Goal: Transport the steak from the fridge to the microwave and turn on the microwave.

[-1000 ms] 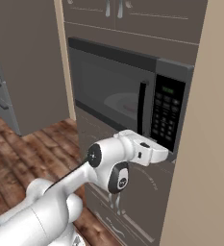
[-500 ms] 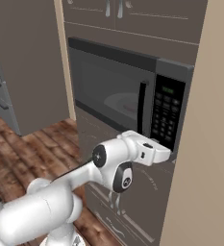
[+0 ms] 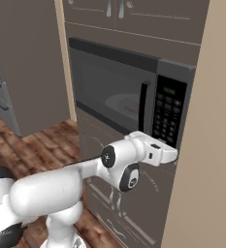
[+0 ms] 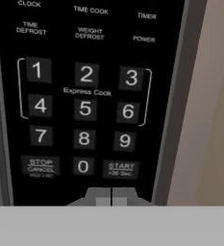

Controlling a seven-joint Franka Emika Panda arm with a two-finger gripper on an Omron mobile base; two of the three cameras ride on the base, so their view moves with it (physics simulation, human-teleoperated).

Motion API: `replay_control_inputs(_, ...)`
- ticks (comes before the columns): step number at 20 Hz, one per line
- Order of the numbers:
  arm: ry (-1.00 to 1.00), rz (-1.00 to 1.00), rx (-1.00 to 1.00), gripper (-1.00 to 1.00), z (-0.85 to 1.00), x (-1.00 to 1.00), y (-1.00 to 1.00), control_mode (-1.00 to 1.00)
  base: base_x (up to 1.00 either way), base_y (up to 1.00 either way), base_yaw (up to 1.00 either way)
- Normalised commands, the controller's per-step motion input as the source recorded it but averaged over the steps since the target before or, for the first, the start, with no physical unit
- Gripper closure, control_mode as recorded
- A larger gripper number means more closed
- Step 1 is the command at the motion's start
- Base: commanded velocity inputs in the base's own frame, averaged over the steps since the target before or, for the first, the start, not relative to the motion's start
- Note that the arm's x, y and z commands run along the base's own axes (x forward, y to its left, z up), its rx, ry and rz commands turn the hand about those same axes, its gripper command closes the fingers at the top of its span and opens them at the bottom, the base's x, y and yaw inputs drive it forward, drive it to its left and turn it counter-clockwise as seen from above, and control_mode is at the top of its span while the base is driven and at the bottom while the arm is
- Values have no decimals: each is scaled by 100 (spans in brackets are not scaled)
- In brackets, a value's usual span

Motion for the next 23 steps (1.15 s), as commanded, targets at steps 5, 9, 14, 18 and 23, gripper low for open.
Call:
replay_control_inputs(5, 0, 0, 0, 100, -1, 15, -38, -100, 0, 0, 0)
replay_control_inputs(9, 0, 1, 0, 100, 6, 5, -4, -100, 0, 0, 0)
replay_control_inputs(14, 2, 5, 0, 100, 8, 29, -47, -100, 0, 0, 0)
replay_control_inputs(18, 1, 4, 0, 100, 17, 7, -46, -100, 0, 0, 0)
replay_control_inputs(23, -2, 0, 0, 100, 62, -2, -35, -100, 0, 0, 0)
